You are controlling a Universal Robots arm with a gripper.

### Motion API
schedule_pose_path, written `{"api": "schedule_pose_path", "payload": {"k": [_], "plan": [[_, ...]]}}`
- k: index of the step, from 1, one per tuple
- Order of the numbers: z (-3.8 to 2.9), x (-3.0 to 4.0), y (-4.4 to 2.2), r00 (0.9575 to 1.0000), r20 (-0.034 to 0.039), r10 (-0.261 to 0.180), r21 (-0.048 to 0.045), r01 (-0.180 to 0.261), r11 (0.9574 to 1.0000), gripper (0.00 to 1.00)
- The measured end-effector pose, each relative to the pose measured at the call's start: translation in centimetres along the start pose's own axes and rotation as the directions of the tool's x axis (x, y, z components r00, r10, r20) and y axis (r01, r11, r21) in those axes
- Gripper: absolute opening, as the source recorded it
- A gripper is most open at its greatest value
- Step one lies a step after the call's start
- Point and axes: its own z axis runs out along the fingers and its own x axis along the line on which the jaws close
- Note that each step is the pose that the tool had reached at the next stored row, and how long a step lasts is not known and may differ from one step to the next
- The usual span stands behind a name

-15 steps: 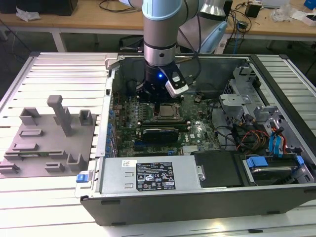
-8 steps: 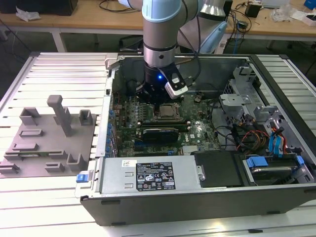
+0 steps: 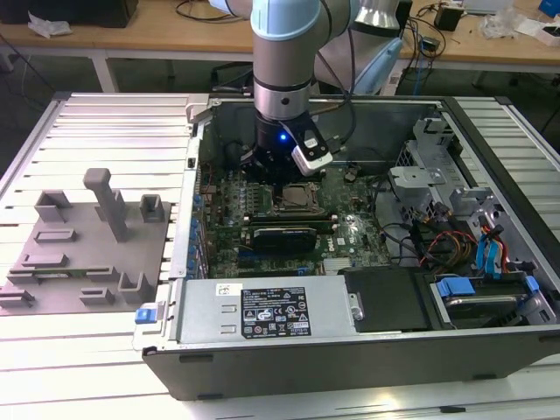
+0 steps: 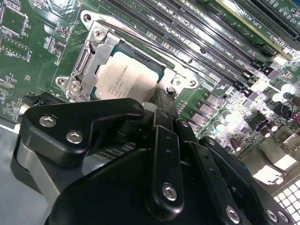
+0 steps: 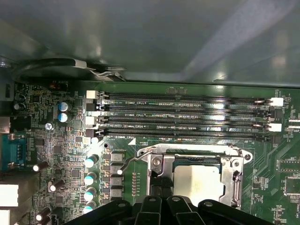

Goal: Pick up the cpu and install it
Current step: 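Close the cpu cover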

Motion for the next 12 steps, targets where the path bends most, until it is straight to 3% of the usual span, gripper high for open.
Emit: {"api": "schedule_pose_path", "payload": {"k": [6,12], "plan": [[-0.1,-0.01,0.01,1.0,0.0005,0.0,-0.0008,0.0,1.0,0.11],[-0.9,-0.01,-0.02,1.0,0.0034,0.0,-0.0001,0.0,1.0,0.11]]}}
